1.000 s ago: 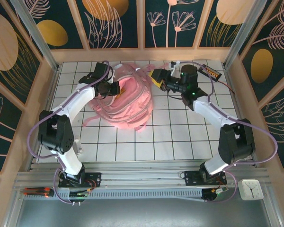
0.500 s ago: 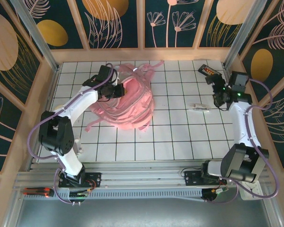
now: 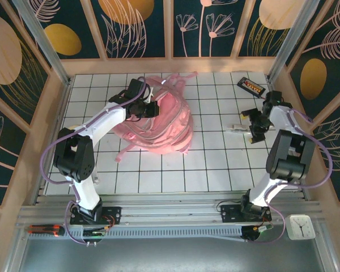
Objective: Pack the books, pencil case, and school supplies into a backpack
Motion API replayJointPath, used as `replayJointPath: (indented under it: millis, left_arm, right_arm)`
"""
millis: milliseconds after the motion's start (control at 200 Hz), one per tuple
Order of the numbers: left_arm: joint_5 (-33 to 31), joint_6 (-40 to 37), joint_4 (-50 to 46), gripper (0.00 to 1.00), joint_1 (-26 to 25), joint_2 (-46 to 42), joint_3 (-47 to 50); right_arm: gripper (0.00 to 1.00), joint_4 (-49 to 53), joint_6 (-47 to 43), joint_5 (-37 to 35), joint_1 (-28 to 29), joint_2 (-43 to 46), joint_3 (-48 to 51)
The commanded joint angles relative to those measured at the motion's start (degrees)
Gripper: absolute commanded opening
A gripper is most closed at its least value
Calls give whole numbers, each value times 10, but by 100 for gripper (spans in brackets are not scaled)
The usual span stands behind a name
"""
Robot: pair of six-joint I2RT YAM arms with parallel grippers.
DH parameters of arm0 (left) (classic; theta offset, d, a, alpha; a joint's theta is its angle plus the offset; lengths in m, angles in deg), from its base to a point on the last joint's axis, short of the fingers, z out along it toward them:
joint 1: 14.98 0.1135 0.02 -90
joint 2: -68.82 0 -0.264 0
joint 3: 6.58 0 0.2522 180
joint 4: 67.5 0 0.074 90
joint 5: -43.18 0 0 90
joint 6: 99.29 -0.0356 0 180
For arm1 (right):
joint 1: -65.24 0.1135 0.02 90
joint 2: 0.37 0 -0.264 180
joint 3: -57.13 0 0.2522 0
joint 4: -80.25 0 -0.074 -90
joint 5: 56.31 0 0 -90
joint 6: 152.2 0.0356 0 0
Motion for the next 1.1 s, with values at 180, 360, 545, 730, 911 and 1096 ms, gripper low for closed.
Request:
replayJointPath:
  millis: [180, 360, 545, 730, 911, 1096]
  left_arm:
    - [23, -24, 27, 0, -4, 0, -8]
    - [21, -28, 27, 0, -4, -7, 6]
    - [20, -32, 26, 0, -4, -8, 10]
    - [16, -36, 24, 0, -4, -6, 6]
    - [19, -36, 28, 0, -4, 0, 4]
    - [20, -33, 34, 0, -4, 6, 5]
  right_arm:
    - [96, 20, 80, -67, 22, -87, -79]
    - [96, 24, 82, -77, 16, -126, -106]
    - [96, 23, 83, -77, 16, -158, -124]
    - [93, 21, 75, -77, 16, -181, -133]
    - [86, 17, 59, -68, 23, -197, -135]
    - [73, 1, 42, -52, 28, -193, -114]
